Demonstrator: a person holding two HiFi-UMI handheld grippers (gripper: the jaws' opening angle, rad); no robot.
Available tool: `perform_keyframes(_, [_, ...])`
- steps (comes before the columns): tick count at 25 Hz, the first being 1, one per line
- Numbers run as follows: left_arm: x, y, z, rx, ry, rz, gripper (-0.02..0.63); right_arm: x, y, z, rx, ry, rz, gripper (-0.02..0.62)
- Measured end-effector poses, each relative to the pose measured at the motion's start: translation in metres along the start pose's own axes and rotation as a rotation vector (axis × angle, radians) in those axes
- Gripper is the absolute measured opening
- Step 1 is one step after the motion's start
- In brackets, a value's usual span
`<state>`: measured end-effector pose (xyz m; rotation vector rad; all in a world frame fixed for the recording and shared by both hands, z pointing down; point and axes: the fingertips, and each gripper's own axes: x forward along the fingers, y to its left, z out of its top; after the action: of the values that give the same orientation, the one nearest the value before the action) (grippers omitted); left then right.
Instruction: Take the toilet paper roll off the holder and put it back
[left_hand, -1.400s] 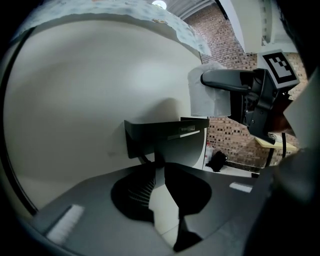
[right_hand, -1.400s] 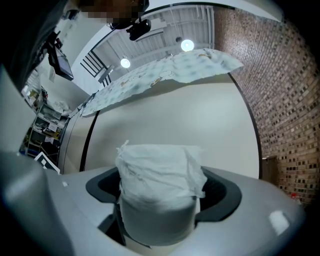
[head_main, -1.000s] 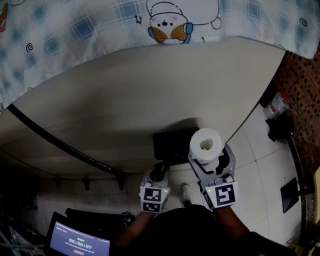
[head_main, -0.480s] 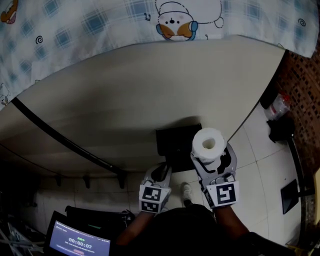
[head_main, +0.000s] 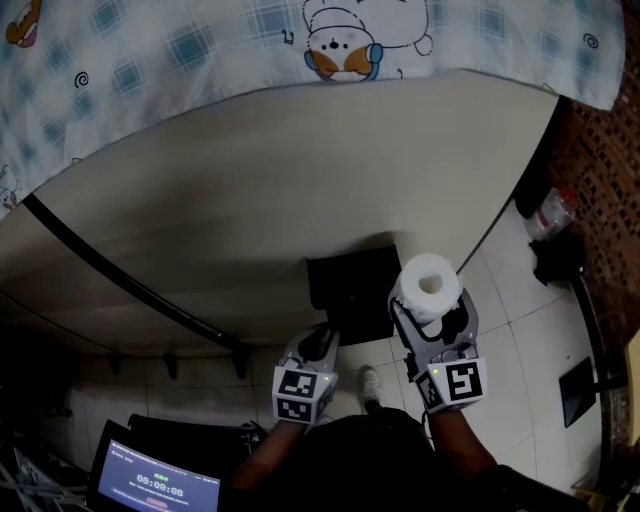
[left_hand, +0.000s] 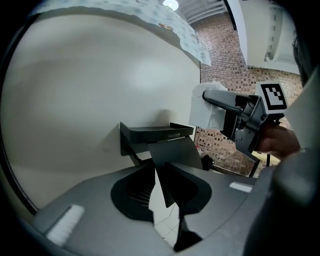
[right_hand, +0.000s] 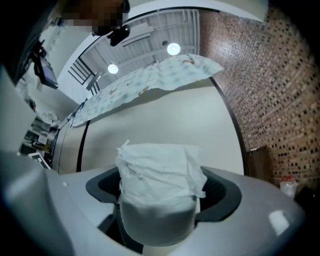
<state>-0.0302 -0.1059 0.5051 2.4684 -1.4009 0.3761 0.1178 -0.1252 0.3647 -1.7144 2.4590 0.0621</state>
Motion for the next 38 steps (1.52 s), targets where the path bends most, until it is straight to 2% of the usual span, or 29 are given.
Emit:
perform_keyframes(4, [0.0,-0.001,0.0,-0.008,0.005,-0.002,0.08,-0.001,-0.027,-0.004,-0.014,0.0,-0.057,0.438])
perform_keyframes(6, [0.001,0.0,0.0,-0.015,0.006,-0.001,0.08,-0.001,-0.04,-0.006,0.035,-0.009,-0.078,0.438])
perform_keyframes(12, [0.004,0.002,0.001,-0.023,0.014,0.003,0.077,0.007,-0.079,-0.046,0.419,0.007,-0.121,0.437])
perform_keyframes(17, [0.005,0.004,0.002,-0.032,0.013,0.001,0.075,0.018,-0.092,-0.074,0.573,0.006,-0.117,0.436])
perform_keyframes(25, [0.006,0.002,0.003,-0.079,0.014,-0.046,0.071,0.038,-0.075,-0.129,0.945,0.034,-0.016,0.436])
perform_keyframes(29, [0.005,0.003,0.009,-0.086,0.006,-0.056,0.069,0.048,-0.064,-0.133,0.988,0.024,0.054,0.436])
perform_keyframes(38, [0.005,0.004,0.013,-0.096,-0.006,-0.075,0.067,0.051,-0.057,-0.147,1.095,0.03,0.092,0.434])
